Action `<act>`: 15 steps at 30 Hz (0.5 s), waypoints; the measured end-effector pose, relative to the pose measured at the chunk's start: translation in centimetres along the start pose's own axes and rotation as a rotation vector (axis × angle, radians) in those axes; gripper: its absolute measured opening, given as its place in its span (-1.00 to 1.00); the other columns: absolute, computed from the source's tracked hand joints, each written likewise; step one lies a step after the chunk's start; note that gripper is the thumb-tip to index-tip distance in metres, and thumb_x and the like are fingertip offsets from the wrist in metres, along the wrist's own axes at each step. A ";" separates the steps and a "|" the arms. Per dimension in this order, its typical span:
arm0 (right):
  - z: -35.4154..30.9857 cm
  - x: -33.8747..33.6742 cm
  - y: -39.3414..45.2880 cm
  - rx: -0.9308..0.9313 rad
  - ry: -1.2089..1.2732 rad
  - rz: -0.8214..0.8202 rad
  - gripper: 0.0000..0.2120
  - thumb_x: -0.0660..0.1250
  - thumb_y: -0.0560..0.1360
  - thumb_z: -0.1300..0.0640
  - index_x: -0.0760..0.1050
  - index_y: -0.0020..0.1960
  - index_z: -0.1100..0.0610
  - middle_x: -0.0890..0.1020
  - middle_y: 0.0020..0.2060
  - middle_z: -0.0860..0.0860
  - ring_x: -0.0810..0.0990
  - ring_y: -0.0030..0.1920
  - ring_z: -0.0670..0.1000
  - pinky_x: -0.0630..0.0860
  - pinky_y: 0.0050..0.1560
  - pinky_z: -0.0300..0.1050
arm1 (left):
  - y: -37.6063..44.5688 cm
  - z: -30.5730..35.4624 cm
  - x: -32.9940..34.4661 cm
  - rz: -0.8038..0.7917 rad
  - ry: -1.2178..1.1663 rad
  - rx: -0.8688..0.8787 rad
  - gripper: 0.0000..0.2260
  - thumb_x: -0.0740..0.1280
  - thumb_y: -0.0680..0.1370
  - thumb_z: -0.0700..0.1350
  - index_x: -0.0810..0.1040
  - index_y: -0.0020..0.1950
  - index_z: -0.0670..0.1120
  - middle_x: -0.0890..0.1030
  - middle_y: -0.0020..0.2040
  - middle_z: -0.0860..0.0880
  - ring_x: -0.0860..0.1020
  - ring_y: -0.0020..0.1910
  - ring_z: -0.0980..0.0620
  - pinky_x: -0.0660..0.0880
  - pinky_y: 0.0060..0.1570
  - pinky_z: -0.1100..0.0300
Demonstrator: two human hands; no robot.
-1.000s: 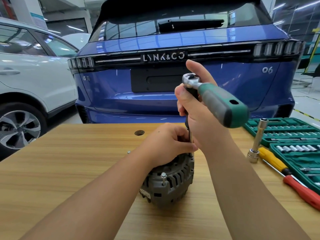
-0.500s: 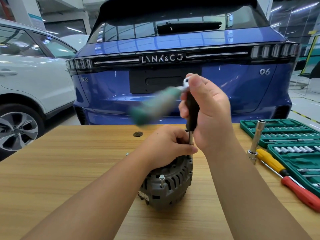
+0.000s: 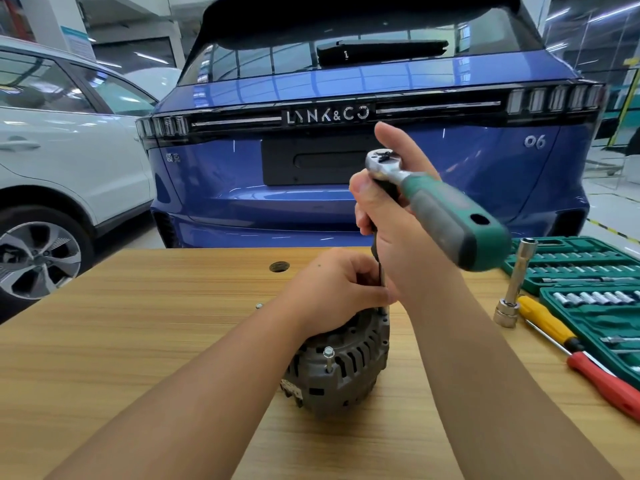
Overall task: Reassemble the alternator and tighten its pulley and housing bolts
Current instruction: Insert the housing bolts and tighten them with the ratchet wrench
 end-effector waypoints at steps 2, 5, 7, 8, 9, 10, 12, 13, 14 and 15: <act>-0.1 -0.1 -0.1 0.012 0.011 0.001 -0.57 0.37 0.53 0.29 0.52 0.23 -0.17 0.46 -0.22 0.24 0.41 -0.30 0.00 0.50 -0.21 -0.23 | 0.0 0.0 0.0 -0.001 0.001 0.010 -0.95 0.47 0.55 0.07 0.69 -0.03 0.14 0.69 -0.15 0.18 0.62 -0.18 0.23 0.54 -0.14 0.22; 0.1 -0.5 0.6 0.119 0.117 -0.037 -0.58 0.23 0.48 0.28 0.49 0.25 -0.09 0.62 -0.25 0.02 0.48 -0.39 0.00 0.46 -0.34 -0.14 | 0.1 0.1 0.0 0.004 0.017 0.001 -0.94 0.48 0.54 0.08 0.68 -0.07 0.12 0.69 -0.17 0.15 0.61 -0.20 0.20 0.49 -0.19 0.21; 0.6 -0.6 1.2 0.233 0.193 -0.078 -0.62 0.16 0.55 0.29 0.49 0.25 -0.06 0.66 -0.26 0.04 0.52 -0.45 0.03 0.46 -0.40 -0.14 | 0.2 0.0 0.0 0.009 0.012 -0.015 -0.92 0.49 0.53 0.08 0.68 -0.07 0.11 0.69 -0.16 0.13 0.63 -0.18 0.17 0.57 -0.15 0.14; 0.8 -0.6 1.2 0.279 0.204 -0.082 -0.67 0.16 0.60 0.26 0.51 0.24 -0.06 0.67 -0.26 0.06 0.52 -0.45 0.05 0.46 -0.41 -0.16 | 0.2 -0.1 0.0 0.006 0.006 -0.019 -0.92 0.49 0.53 0.08 0.69 -0.05 0.10 0.70 -0.15 0.11 0.64 -0.17 0.15 0.61 -0.09 0.08; 0.9 -0.4 1.2 0.297 0.223 -0.092 -0.72 0.15 0.63 0.17 0.53 0.24 -0.05 0.67 -0.24 0.07 0.52 -0.44 0.06 0.46 -0.40 -0.16 | 0.1 -0.1 0.0 0.000 0.003 -0.021 -0.91 0.49 0.54 0.08 0.69 -0.04 0.09 0.71 -0.14 0.10 0.65 -0.14 0.12 0.63 -0.03 0.02; 1.0 -0.3 1.0 0.297 0.253 -0.101 -0.74 0.17 0.62 0.06 0.54 0.24 -0.03 0.67 -0.22 0.08 0.51 -0.41 0.06 0.45 -0.38 -0.16 | 0.1 0.0 0.0 -0.001 0.001 -0.023 -0.90 0.49 0.53 0.08 0.69 -0.03 0.09 0.71 -0.12 0.09 0.66 -0.12 0.10 0.63 0.02 -0.02; 1.1 -0.1 0.6 0.308 0.282 -0.065 -0.70 0.29 0.57 -0.05 0.56 0.24 0.02 0.64 -0.20 0.08 0.51 -0.37 0.03 0.46 -0.35 -0.17 | 0.1 -0.1 0.0 0.005 -0.015 -0.021 -0.89 0.51 0.53 0.05 0.69 0.00 0.06 0.72 -0.09 0.08 0.67 -0.07 0.07 0.62 0.08 -0.07; 1.1 0.0 0.4 0.310 0.281 -0.033 -0.71 0.37 0.54 -0.04 0.57 0.21 0.04 0.63 -0.20 0.07 0.52 -0.36 0.01 0.47 -0.34 -0.19 | 0.1 -0.1 0.0 0.004 -0.030 -0.019 -0.89 0.51 0.53 0.04 0.69 0.01 0.05 0.72 -0.08 0.07 0.66 -0.05 0.06 0.61 0.08 -0.07; 0.9 -0.1 0.4 0.293 0.257 0.007 -0.73 0.42 0.49 -0.05 0.60 0.13 0.04 0.61 -0.23 0.05 0.50 -0.36 0.00 0.45 -0.34 -0.19 | 0.1 -0.1 0.0 -0.004 -0.032 -0.020 -0.90 0.51 0.53 0.04 0.69 0.00 0.07 0.71 -0.07 0.08 0.66 -0.05 0.09 0.60 0.05 -0.02; 0.6 -0.4 0.3 0.256 0.197 0.055 -0.76 0.46 0.43 -0.07 0.62 0.01 0.04 0.57 -0.28 0.02 0.46 -0.38 -0.02 0.42 -0.36 -0.18 | 0.1 -0.1 0.1 -0.013 -0.013 -0.019 -0.92 0.50 0.53 0.06 0.68 -0.02 0.10 0.70 -0.10 0.12 0.64 -0.09 0.16 0.58 -0.02 0.07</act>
Point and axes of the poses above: each hand's wrist, its own y-axis towards the middle knuckle, its own x-axis out of the palm, z = x × y, the point moved 5 cm from there along y, towards the middle knuckle
